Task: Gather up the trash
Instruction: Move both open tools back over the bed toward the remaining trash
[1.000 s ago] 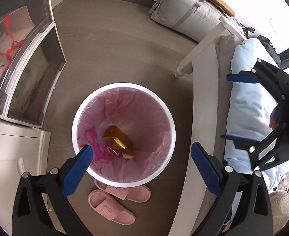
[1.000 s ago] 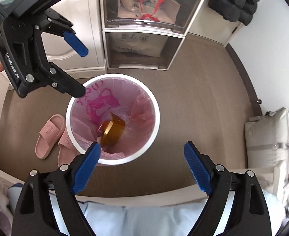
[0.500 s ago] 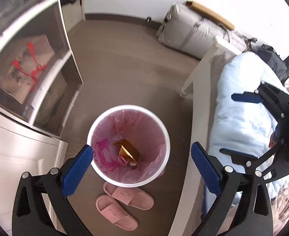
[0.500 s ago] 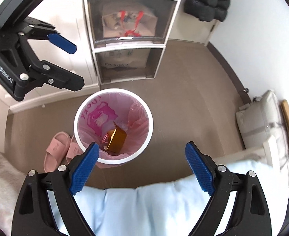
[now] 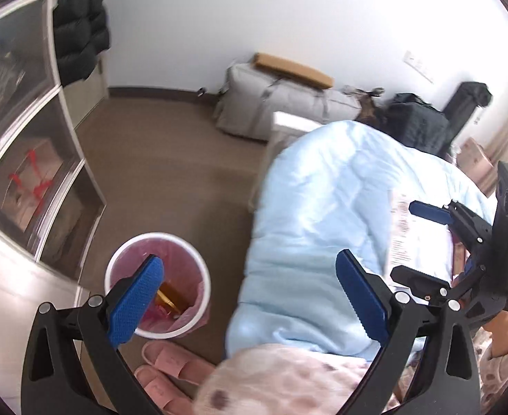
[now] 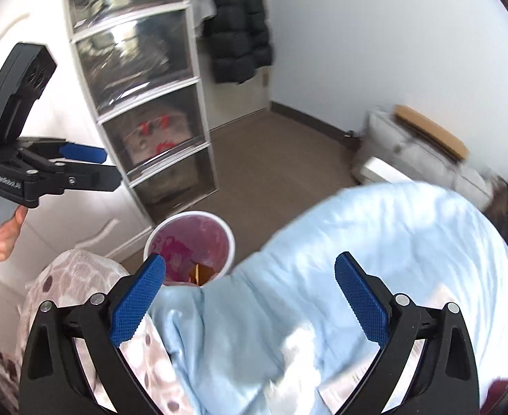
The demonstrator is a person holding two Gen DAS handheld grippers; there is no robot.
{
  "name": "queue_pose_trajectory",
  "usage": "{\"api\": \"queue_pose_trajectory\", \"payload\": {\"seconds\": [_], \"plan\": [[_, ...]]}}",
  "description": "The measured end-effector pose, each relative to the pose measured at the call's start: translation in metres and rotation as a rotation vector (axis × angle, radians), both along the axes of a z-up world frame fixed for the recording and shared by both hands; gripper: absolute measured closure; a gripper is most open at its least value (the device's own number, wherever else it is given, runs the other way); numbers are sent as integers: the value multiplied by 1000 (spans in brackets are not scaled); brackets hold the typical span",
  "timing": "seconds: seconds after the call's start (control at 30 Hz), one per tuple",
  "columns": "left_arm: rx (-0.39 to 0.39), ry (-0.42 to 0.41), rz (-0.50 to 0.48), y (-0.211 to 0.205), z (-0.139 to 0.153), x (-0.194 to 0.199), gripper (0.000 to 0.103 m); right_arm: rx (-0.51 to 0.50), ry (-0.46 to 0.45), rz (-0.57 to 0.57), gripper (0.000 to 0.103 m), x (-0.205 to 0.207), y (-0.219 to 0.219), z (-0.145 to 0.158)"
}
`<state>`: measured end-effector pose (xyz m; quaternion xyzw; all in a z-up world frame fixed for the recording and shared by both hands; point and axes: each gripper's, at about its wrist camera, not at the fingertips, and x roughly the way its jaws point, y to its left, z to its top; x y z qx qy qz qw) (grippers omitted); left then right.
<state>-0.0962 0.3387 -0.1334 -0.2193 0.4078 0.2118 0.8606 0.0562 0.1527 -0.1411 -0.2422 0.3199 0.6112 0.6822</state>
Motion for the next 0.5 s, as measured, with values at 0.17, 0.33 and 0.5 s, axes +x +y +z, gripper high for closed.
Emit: {"api": "queue_pose_trajectory", "payload": {"seconds": [0.17, 0.33, 0.5], "plan": [[21, -36, -127, -58, 19, 36, 5, 30, -23, -196, 7, 38, -92, 18], [8, -51, -274, -125, 24, 79, 5, 38, -48, -390, 7, 83, -199, 36], [-13, -43, -395, -193, 19, 122, 5, 35, -69, -589, 7, 127, -304, 43]]}}
